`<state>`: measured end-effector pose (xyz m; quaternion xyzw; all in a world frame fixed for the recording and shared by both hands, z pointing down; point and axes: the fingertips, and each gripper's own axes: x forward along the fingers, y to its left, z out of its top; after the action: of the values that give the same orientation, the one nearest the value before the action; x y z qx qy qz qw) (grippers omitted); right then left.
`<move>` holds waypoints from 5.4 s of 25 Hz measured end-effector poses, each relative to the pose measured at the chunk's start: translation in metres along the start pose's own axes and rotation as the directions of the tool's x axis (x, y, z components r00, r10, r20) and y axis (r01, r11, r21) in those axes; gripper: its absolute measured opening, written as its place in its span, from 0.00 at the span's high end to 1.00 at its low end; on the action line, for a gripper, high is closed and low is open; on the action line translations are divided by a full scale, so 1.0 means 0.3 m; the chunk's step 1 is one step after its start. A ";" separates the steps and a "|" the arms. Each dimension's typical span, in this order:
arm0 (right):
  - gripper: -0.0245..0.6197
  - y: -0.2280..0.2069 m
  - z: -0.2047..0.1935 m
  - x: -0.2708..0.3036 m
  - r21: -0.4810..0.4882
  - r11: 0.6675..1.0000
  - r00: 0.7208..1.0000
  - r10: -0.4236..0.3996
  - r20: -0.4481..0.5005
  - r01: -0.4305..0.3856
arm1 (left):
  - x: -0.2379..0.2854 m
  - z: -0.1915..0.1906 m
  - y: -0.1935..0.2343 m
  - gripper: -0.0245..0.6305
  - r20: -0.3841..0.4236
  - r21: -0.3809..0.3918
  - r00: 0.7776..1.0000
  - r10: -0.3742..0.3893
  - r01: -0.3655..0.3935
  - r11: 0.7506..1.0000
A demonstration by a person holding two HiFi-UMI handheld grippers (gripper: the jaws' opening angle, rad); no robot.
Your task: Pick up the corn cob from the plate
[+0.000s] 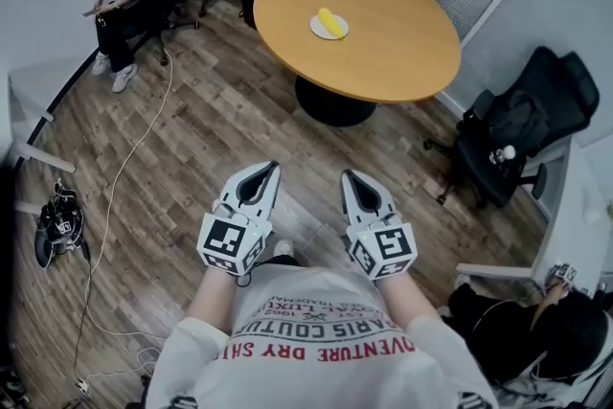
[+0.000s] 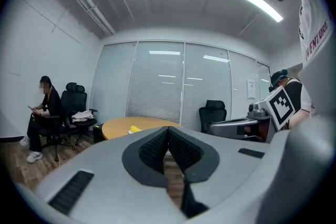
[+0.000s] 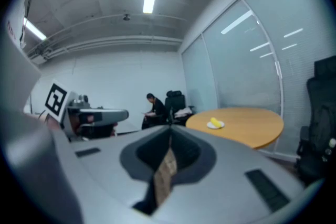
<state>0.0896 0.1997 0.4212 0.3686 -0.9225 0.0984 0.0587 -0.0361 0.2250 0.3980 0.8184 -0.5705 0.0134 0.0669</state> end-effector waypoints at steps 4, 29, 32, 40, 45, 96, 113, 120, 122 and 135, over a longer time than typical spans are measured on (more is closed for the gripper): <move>0.92 0.011 0.021 0.123 0.022 0.999 1.000 -0.026 -0.008 0.026 | 0.025 0.024 0.138 0.91 -0.003 -0.001 1.000 -0.007 0.007 1.000; 0.92 -0.593 0.190 1.017 0.001 0.997 0.996 0.080 -0.048 -0.080 | 0.852 0.101 0.682 0.91 -0.026 0.013 0.991 0.133 -0.133 0.991; 0.92 -0.724 0.222 1.097 0.000 0.998 0.996 0.069 -0.048 -0.069 | 1.010 0.121 0.706 0.91 -0.021 0.019 0.992 0.126 -0.126 0.992; 0.92 -0.945 0.224 1.240 0.026 1.000 0.997 0.010 -0.081 -0.008 | 1.283 0.110 0.751 0.91 -0.055 0.008 0.997 0.055 -0.055 0.998; 0.92 -1.004 0.221 1.351 0.054 0.998 0.993 -0.036 -0.108 0.042 | 1.431 0.093 0.843 0.91 -0.087 -0.005 0.996 -0.017 0.017 1.000; 0.55 -1.267 -0.382 1.935 0.053 0.939 0.685 -0.209 -0.698 0.340 | 2.042 -0.230 1.345 0.91 -0.307 -0.086 0.825 -0.475 0.473 0.877; 0.55 -1.242 0.231 1.770 0.182 0.834 0.849 -0.483 -0.217 0.521 | 2.002 0.105 1.212 0.91 -0.163 0.070 0.829 -0.534 0.550 0.832; 0.55 -1.195 0.385 1.716 0.155 0.845 0.859 -0.507 -0.069 0.512 | 1.986 0.277 1.147 0.91 -0.057 0.111 0.815 -0.577 0.579 0.808; 0.55 -1.190 0.396 1.711 0.147 0.848 0.861 -0.506 -0.057 0.509 | 1.990 0.293 1.140 0.91 -0.048 0.118 0.814 -0.579 0.581 0.806; 0.55 -1.163 0.378 1.702 0.142 0.845 0.857 -0.513 -0.055 0.515 | 1.976 0.281 1.143 0.91 -0.053 0.114 0.819 -0.572 0.574 0.811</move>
<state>-0.0415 -0.4144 0.4511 0.6047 -0.7795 0.1517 0.0613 -0.1549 -0.4547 0.4051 0.9545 -0.2952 0.0350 0.0215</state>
